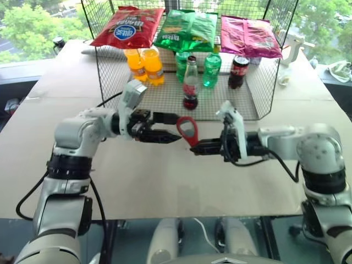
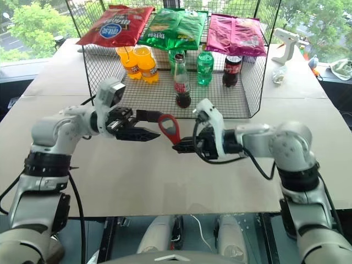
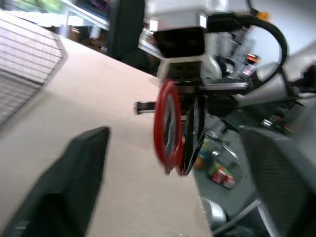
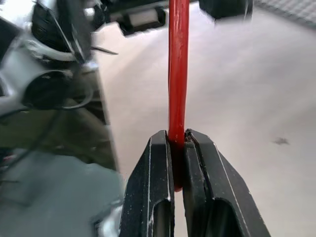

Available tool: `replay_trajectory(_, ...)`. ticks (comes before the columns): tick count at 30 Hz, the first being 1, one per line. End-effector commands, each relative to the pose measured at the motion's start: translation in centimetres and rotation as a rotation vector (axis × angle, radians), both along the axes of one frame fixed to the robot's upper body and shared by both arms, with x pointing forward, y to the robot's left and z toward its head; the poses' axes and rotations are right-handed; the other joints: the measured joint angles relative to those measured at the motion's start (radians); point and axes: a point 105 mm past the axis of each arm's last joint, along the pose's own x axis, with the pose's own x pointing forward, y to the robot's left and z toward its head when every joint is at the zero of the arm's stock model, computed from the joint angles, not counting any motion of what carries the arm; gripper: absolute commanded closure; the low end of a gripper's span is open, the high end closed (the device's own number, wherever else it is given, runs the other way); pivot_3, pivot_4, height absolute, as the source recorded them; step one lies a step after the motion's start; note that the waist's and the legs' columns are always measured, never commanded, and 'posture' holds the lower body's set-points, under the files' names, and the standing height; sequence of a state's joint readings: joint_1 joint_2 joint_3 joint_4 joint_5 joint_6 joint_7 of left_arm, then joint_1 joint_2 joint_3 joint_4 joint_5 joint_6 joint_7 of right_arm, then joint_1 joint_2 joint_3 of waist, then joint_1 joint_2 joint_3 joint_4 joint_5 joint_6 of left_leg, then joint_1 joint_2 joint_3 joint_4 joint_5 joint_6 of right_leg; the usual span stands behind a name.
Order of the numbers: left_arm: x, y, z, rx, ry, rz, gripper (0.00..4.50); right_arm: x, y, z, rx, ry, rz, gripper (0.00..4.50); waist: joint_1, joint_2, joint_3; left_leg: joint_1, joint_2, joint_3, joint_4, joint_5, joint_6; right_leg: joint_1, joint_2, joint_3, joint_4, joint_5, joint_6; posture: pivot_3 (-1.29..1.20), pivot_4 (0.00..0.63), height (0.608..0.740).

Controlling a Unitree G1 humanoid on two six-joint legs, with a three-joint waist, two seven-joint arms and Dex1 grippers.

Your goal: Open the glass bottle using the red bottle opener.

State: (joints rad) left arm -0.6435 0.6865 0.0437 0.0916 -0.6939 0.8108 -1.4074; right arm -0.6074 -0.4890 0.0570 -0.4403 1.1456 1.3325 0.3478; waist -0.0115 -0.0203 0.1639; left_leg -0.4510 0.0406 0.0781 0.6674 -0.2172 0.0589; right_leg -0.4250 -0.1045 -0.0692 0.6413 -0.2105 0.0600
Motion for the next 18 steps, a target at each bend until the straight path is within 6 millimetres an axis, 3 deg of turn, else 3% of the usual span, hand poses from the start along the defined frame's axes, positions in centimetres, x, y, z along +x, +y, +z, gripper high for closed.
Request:
replay_trajectory(1,1.9,0.5,1.2,-0.023,-0.172,0.226,0.04,-0.2,-1.3,0.5,-0.014,-0.160,-0.102,4.50,0.007,0.000,0.000,0.000,0.000,0.000,0.000,0.000,0.000,0.000,0.000,0.000,0.000,0.000,0.000,0.00,0.150,0.740)
replay_trajectory(3,4.2,0.2,1.4,-0.018,-0.300,0.444,0.04,-0.1,-2.2,0.2,-0.007,-0.189,-0.192,4.50,0.016,0.000,0.000,0.000,0.000,-0.001,0.001,0.000,0.000,0.000,0.000,-0.001,0.000,0.000,0.000,0.00,0.150,0.740)
replay_trajectory(5,5.8,0.0,1.1,0.015,-0.302,0.595,0.04,0.1,-3.1,0.0,0.001,-0.216,-0.287,4.50,0.026,0.000,0.000,0.000,-0.001,-0.002,0.001,0.000,0.000,0.002,-0.001,-0.001,-0.001,0.000,0.000,0.00,0.150,0.740)
replay_trajectory(7,6.9,0.1,1.2,-0.040,-0.231,0.656,0.04,0.5,-3.7,0.0,0.031,-0.227,-0.373,4.50,0.026,-0.001,0.000,0.000,-0.001,-0.002,0.002,0.000,0.000,0.002,-0.001,-0.001,0.000,0.000,0.000,0.00,0.150,0.740)
replay_trajectory(11,7.6,-1.5,0.7,0.003,-0.327,0.670,0.04,0.8,-4.4,0.5,0.070,-0.243,-0.467,4.50,0.024,0.000,0.000,0.001,-0.001,-0.001,0.002,0.000,0.000,0.002,0.001,0.000,0.000,0.000,0.000,0.00,0.150,0.740)
replay_trajectory(18,11.7,-3.4,0.9,0.067,-0.415,0.774,0.04,0.4,-4.6,0.4,0.057,-0.256,-0.514,4.50,0.029,0.000,0.000,0.000,-0.002,-0.001,0.002,0.000,0.000,0.002,0.001,0.000,0.000,0.000,0.000,0.00,0.150,0.740)
